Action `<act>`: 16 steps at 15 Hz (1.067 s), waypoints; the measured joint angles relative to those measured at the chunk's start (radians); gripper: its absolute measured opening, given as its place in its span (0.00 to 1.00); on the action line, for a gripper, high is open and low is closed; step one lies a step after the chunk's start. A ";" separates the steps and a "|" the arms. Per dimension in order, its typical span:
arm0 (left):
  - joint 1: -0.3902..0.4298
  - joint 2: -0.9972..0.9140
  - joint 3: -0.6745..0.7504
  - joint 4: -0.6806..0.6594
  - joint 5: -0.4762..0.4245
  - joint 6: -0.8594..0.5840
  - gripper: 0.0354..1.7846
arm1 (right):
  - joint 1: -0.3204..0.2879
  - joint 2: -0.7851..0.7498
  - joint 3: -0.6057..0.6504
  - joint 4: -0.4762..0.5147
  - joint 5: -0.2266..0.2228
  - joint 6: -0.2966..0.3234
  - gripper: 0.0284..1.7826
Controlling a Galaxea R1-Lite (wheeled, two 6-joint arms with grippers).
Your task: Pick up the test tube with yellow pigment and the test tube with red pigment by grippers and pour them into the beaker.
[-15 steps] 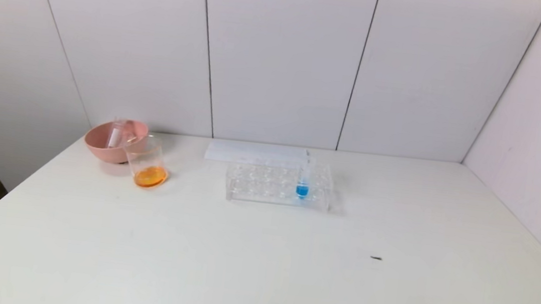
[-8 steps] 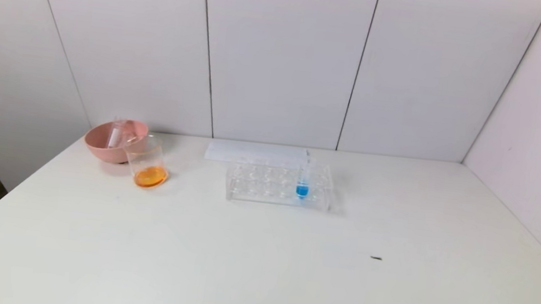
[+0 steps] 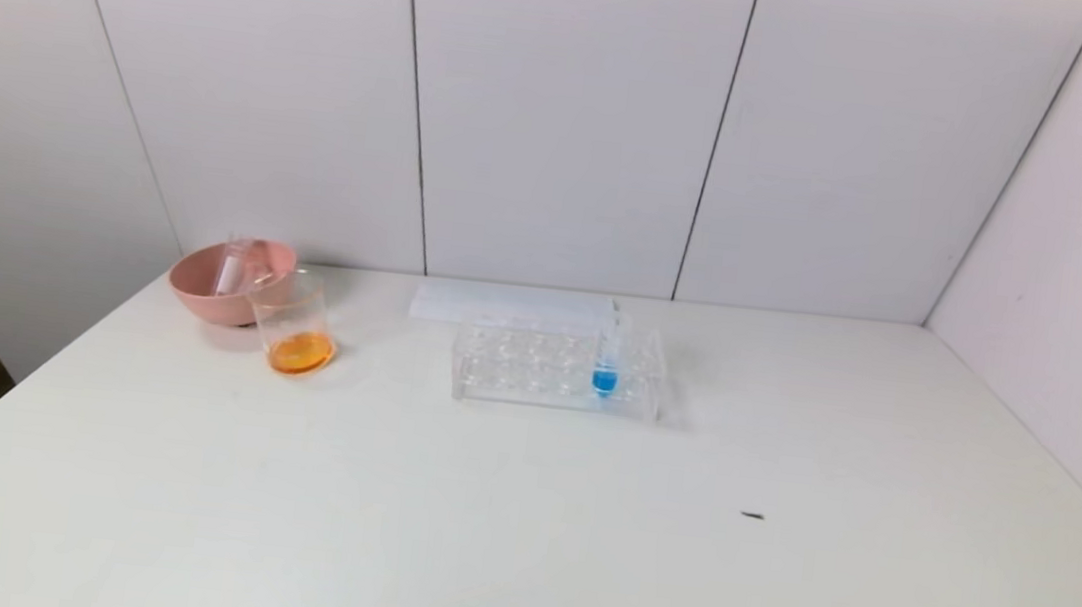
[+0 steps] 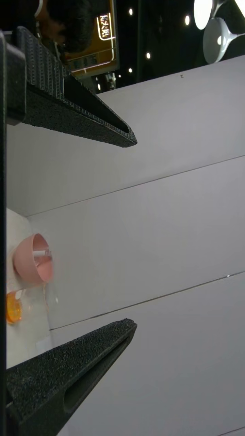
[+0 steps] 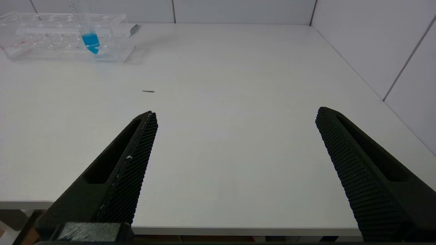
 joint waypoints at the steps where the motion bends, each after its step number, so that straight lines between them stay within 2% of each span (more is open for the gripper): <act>1: 0.000 0.000 0.014 0.023 -0.001 -0.002 0.99 | 0.001 0.000 0.000 0.000 0.000 0.000 0.95; 6: 0.000 0.000 0.027 0.223 0.003 -0.004 0.99 | 0.000 0.000 0.000 0.000 0.000 0.000 0.95; 11: 0.000 0.001 0.027 0.496 -0.003 -0.012 0.99 | 0.000 0.000 0.000 0.000 0.000 0.000 0.95; 14: 0.000 0.001 0.027 0.620 -0.020 -0.014 0.99 | 0.000 0.000 0.000 0.000 0.000 0.000 0.95; 16: 0.000 0.001 0.027 0.658 -0.046 -0.014 0.99 | 0.000 0.000 0.000 0.000 0.000 0.000 0.95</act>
